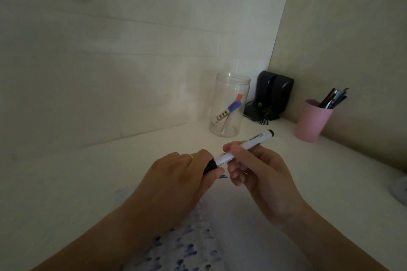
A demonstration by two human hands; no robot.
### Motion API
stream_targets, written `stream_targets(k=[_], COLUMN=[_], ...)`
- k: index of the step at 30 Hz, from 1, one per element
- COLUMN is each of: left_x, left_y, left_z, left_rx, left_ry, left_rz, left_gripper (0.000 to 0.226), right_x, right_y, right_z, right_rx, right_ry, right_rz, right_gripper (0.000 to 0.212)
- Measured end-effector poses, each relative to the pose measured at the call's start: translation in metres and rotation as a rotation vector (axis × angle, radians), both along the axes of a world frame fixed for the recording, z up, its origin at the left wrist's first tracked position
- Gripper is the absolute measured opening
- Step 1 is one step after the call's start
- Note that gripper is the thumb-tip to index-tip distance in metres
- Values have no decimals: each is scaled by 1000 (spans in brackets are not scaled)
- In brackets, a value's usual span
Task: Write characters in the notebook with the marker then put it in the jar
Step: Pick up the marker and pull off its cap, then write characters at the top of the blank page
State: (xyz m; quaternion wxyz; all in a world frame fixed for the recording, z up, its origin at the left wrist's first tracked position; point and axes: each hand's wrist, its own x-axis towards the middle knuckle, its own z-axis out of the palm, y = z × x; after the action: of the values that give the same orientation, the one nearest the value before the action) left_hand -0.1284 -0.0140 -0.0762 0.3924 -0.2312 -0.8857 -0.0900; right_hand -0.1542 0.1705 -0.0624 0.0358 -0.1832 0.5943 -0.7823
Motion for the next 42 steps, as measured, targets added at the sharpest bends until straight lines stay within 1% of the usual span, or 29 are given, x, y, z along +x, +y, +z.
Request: stream_targets(k=[3, 5, 6, 7, 8, 9, 11, 12, 13, 14, 15, 17, 18, 19, 20, 21, 22, 24, 25, 27, 29, 32, 34, 37, 40, 42], left_x=[5, 9, 10, 11, 13, 14, 17, 18, 19, 18, 16, 12, 11, 11, 11, 11, 10, 4, 0, -10, -16, -18, -19, -21, -24, -26], left_y=[1, 0, 1, 3, 4, 5, 7, 7, 7, 7, 6, 4, 3, 0, -4, -9, -13, -20, -21, -22, -26, -35, -40, -41, -41, -41], left_z=[4, 3, 2, 2, 3, 3, 7, 9, 10, 10, 7, 7, 8, 11, 12, 11, 9, 5, 4, 1, -4, -15, -18, -21, -22, -23], left_rx=[-4, -17, 4, 73, 201, 384, 797, 936, 972, 900, 737, 280, 116, 25, 7, 28, 63, 117, 101, 22, -24, -49, -62, -98, -121, -125], left_ry=[-118, -160, -206, -282, -392, -521, -855, -967, -998, -942, -802, -407, -283, -259, -266, -258, -262, -254, -261, -321, -418, -524, -530, -488, -466, -465], left_rz=[30, 38, 6, -60, -160, -264, -457, -549, -593, -571, -497, -281, -208, -168, -148, -130, -120, -124, -131, -161, -209, -297, -312, -316, -325, -330], left_gripper=[48, 44, 40, 37, 37, 39, 45, 45, 42, 40, 40, 32, 27, 26, 26, 25, 25, 30, 32, 34, 32, 30, 30, 32, 32, 32], right_x=[0, -1, -1, -1, 0, 0, -1, -1, -1, 1, 2, 1, -4, -10, -17, -23, -27, -31, -32, -35, -39, -46, -48, -49, -48, -48], right_y=[1, 3, 3, 2, 1, 0, 1, 2, 3, 2, 0, -2, 2, 11, 23, 36, 47, 50, 45, 34, 28, 26, 24, 27, 31, 33], right_z=[2, 1, 1, 1, 1, 1, 5, 6, 6, 6, 5, 6, 8, 12, 16, 19, 18, 11, 6, -1, -1, -2, -5, -16, -26, -29], right_rx=[29, 39, 42, 43, 41, 34, 10, -5, -12, -4, 11, 21, -2, -58, -117, -123, -83, 19, 45, 47, 51, 205, 247, 278, 372, 424], right_ry=[70, 98, 112, 126, 137, 145, 160, 167, 177, 187, 187, 135, 68, -11, -66, -69, -34, 26, 19, 5, -6, -6, -56, -109, -45, 5], right_rz=[-68, -86, -86, -77, -64, -50, -7, 12, 22, 18, -2, -103, -197, -304, -407, -478, -500, -424, -387, -357, -344, -359, -308, -278, -287, -302], right_gripper=[25, 26, 26, 26, 26, 26, 25, 25, 25, 26, 26, 27, 28, 28, 28, 27, 26, 24, 22, 19, 17, 17, 14, 13, 4, 5])
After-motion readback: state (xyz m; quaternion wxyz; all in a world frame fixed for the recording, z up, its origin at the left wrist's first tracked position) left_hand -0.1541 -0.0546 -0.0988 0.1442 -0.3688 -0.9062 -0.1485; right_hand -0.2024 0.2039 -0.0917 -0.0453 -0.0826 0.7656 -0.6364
